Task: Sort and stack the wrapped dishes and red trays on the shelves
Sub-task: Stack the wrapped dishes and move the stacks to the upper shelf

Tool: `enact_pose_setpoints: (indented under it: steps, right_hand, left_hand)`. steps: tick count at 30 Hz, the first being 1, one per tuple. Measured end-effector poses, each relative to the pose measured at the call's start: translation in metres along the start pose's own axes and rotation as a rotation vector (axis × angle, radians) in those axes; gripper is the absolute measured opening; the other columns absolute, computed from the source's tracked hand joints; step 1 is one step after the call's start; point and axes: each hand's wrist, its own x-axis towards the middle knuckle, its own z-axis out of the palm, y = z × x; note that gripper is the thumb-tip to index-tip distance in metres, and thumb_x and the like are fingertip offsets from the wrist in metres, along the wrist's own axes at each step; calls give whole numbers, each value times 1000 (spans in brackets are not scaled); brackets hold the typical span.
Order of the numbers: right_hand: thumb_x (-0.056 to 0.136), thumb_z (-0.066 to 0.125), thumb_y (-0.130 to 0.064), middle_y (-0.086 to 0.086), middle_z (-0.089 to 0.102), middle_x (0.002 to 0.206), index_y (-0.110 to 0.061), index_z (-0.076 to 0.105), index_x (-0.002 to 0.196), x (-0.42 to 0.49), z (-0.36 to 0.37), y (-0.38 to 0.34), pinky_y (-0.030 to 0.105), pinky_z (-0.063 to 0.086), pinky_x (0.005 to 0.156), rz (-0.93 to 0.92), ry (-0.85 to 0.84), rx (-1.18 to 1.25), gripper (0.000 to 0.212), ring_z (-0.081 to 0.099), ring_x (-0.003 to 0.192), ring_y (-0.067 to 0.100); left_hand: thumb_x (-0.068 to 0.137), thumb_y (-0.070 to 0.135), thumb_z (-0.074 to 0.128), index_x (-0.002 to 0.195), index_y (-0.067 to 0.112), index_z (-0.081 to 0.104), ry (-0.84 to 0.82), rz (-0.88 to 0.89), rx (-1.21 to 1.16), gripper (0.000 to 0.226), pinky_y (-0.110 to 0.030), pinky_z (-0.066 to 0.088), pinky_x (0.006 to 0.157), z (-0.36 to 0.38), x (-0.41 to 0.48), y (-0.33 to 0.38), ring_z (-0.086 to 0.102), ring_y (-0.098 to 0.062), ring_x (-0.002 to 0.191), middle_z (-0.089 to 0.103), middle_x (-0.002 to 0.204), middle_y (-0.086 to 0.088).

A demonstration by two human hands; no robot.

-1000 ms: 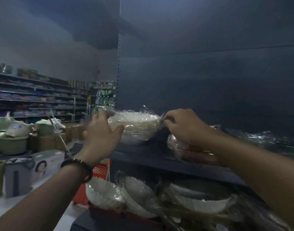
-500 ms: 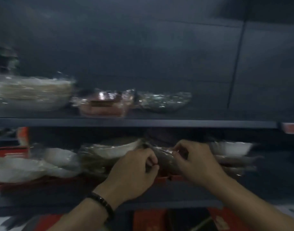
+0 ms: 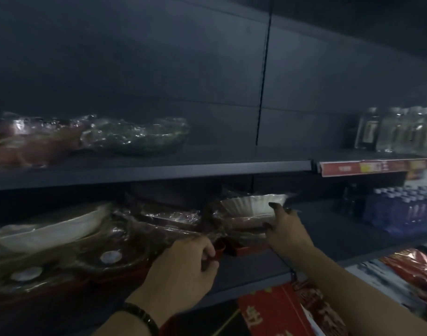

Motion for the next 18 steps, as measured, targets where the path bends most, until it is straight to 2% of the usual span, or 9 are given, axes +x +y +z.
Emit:
enact_pose_setpoints:
  steps: [5, 7, 10, 12, 14, 18]
  right_hand:
    - [102, 58, -46, 23, 24, 158, -40, 15, 164, 61, 16, 3, 54, 56, 99, 36, 34, -50, 75, 54, 129, 45]
    - [103, 54, -50, 25, 27, 155, -37, 23, 162, 77, 20, 0, 55, 51, 106, 41, 62, -135, 69, 47, 135, 45]
    - [103, 55, -50, 26, 32, 147, -27, 39, 154, 93, 28, -3, 57, 50, 106, 28, 90, -171, 58, 47, 132, 48]
    - [103, 59, -47, 28, 29, 148, -24, 39, 155, 99, 33, -3, 56, 51, 108, 42, 92, -124, 61, 51, 129, 50]
    - [102, 64, -44, 30, 26, 151, -23, 39, 156, 102, 37, -1, 55, 51, 109, 48, 111, -65, 63, 55, 126, 51]
    - [101, 67, -38, 30, 25, 156, -21, 50, 148, 104, 40, 1, 57, 49, 109, 52, 211, 47, 52, 52, 129, 54]
  left_hand:
    - [98, 43, 69, 107, 39, 66, -7, -18, -6, 11, -17, 56, 78, 12, 41, -6, 64, 4, 89, 66, 101, 21]
    - [97, 40, 70, 105, 37, 68, 2, -20, -3, 9, -19, 58, 79, 15, 58, -9, 65, 4, 87, 68, 96, 20]
    - [98, 39, 69, 104, 38, 67, 4, 5, 7, 6, -12, 51, 73, 21, 77, -11, 65, 5, 85, 68, 96, 19]
    - [98, 38, 69, 103, 36, 68, 6, 1, 3, 5, -10, 46, 69, 27, 82, -12, 64, 5, 82, 69, 96, 18]
    - [97, 39, 70, 102, 36, 69, -1, -8, -10, 6, -12, 48, 70, 34, 82, -14, 65, 3, 81, 70, 95, 18]
    - [98, 37, 70, 99, 38, 67, -36, -25, -20, 4, -11, 47, 69, 39, 77, -17, 65, 3, 82, 68, 94, 19]
